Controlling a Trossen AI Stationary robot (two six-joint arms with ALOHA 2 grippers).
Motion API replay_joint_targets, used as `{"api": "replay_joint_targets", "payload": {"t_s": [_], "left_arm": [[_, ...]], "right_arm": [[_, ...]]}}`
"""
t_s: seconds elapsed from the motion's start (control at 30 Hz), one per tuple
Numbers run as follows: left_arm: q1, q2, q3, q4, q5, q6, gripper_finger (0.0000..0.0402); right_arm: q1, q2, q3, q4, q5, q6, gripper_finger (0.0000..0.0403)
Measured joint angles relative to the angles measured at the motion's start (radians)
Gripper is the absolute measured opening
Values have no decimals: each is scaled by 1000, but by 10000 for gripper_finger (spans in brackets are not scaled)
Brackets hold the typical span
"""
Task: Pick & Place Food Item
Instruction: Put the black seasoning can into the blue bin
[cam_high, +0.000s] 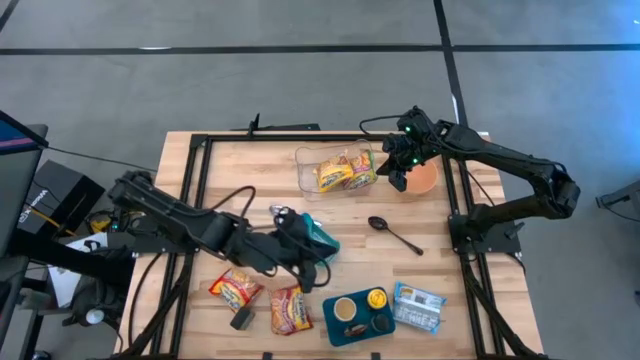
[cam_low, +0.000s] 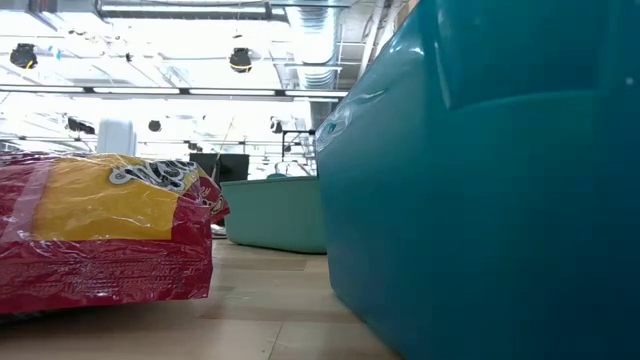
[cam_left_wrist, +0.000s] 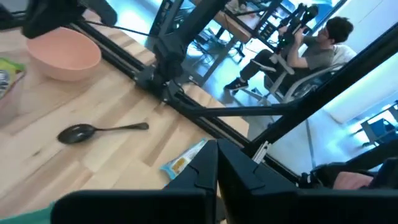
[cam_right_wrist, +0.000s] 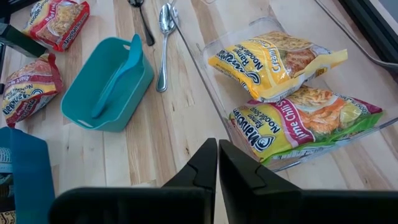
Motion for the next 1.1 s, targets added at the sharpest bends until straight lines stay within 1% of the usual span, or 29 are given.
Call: {"api": "replay_joint_targets", "payload": {"t_s": [0.07, 0.17, 0.23, 0.47, 0.57, 0.63, 0.73, 0.83, 1.0, 1.1], "left_arm": [[0, -13, 0, -51, 1, -31, 0], [-2, -30, 0, -163, 34, -163, 0], [-2, -35, 0, -259, 103, -283, 0], [-45, -29, 0, -603, 427, -728, 0], [-78, -29, 0, -759, 530, -901, 0], [-104, -28, 0, -852, 576, -1009, 0], [-150, -28, 0, -951, 587, -1124, 0], [-193, -28, 0, -1011, 589, -1221, 0], [-250, -28, 0, -1037, 588, -1349, 0], [-271, -28, 0, -1039, 563, -1362, 0]], "right_arm": [[0, 0, 0, 0, 0, -1, 11], [0, 0, 0, 0, 0, -2, 11], [0, 0, 0, 0, 0, -2, 11], [0, 0, 0, 0, 0, -2, 11], [0, 0, 0, 5, 0, -2, 11], [0, 0, 0, 9, 0, -2, 11], [0, 0, 0, 19, 0, -2, 11], [0, 0, 0, 27, 0, -2, 11], [0, 0, 0, 26, 0, 0, 11], [0, 0, 0, 26, 0, 1, 11]]}}
